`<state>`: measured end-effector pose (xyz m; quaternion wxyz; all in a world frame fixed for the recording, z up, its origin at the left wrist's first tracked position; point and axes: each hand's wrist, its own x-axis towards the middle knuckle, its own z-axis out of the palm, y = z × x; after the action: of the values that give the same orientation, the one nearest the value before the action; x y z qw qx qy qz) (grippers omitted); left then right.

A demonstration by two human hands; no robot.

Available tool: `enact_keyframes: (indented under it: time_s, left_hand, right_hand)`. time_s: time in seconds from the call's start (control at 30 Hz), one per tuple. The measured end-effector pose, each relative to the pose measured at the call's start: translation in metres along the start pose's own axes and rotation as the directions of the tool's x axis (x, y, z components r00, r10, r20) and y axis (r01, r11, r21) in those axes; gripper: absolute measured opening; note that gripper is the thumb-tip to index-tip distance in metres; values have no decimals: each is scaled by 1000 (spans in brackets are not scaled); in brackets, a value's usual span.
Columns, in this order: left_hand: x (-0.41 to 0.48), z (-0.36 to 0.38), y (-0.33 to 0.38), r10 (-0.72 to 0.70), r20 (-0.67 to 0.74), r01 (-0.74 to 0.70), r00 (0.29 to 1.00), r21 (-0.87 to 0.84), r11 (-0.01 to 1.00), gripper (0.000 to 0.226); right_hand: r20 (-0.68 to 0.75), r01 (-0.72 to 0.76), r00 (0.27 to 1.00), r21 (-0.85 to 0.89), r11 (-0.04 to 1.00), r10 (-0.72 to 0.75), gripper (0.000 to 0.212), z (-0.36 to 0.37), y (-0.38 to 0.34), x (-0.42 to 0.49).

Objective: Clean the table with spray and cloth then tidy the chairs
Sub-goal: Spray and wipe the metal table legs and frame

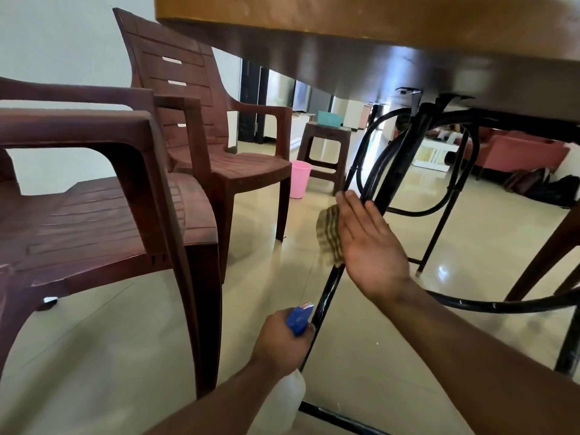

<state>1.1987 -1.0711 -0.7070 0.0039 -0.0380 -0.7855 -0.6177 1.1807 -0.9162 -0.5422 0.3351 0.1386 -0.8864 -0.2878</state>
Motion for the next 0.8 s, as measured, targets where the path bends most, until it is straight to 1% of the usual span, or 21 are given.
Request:
enact_keyframes:
  time_s: [0.03,0.07,0.13,0.17,0.27,0.3,0.33,0.4,0.43,0.47,0.5,0.53,0.57,0.6,0.63,0.67,0.73,0.77,0.8]
  left_hand:
    - [0,0,-1,-8,-1,8,1000,-4,1000,12]
    - [-1,-1,-3,-13,-1,13,1000,-9,1000,12]
    - [-2,-3,-2,-12,2,12,1000,-21,1000,14]
    - [-2,-4,-2,-7,4,7,1000,-24,1000,14]
    - [-1,-7,0,-3,8,4,1000,-40,999,14]
    - [-2,-7,0,-10,10,10,1000,-42,999,17]
    - [-1,-8,0,-17,4,17,1000,-51,999,19]
    - [-2,-9,-2,-30,-3,30,1000,-50,998,19]
    - [-2,-10,-2,-26,-1,26,1000,-48,999,19]
    - [-2,-11,-1,-17,-1,17,1000,-49,999,20]
    - [-2,-12,1,-12,-2,12,1000,-53,999,21]
    - [-2,-13,1,-4,-2,4,1000,-49,999,19]
    - [-2,-14,2,0,-2,0,1000,-44,999,15]
    - [-3,-15,3,-2,1,2,1000,-47,999,13]
    - [-3,-16,2,-6,4,6,1000,-44,999,13]
    - [-2,-17,1,-7,4,7,1000,-42,999,17]
    - [-1,-17,-6,-14,6,14,1000,-31,999,24]
    - [0,-18,-9,-13,5,13,1000,-20,1000,23]
    - [-1,-17,-12,-21,8,21,1000,-7,1000,22]
  right_hand:
    - [31,-17,999,21,1000,17,61,0,-4,3]
    - [92,6,996,37,999,-9,61,2,-10,3]
    - [230,77,968,99,992,-98,62,9,-22,-3]
    - [259,123,953,147,981,-158,61,12,-26,-8]
    - [263,341,875,263,903,-407,58,23,-23,-23]
    - [262,379,858,258,889,-442,59,23,-18,-27]
    - [251,355,874,253,900,-415,60,25,-12,-28]
    - [219,156,952,259,953,-215,68,28,-8,-33]
    - [233,79,962,255,964,-141,73,28,-11,-38]
    - [260,54,957,266,962,-126,77,31,-19,-44]
    - [279,81,945,309,948,-172,79,32,-30,-53]
    - [296,140,918,381,914,-264,79,36,-40,-63]
    - [328,205,869,444,872,-371,76,35,-44,-71]
    - [334,253,829,491,833,-448,71,36,-44,-76]
    - [322,258,828,508,822,-459,68,35,-40,-76]
    - [301,200,869,512,836,-392,67,37,-32,-72]
    - [224,-8,966,515,857,-126,78,46,-21,-62]
    - [168,-70,986,502,862,-18,85,47,-20,-57]
    - [154,-119,987,511,851,45,89,47,-26,-56]
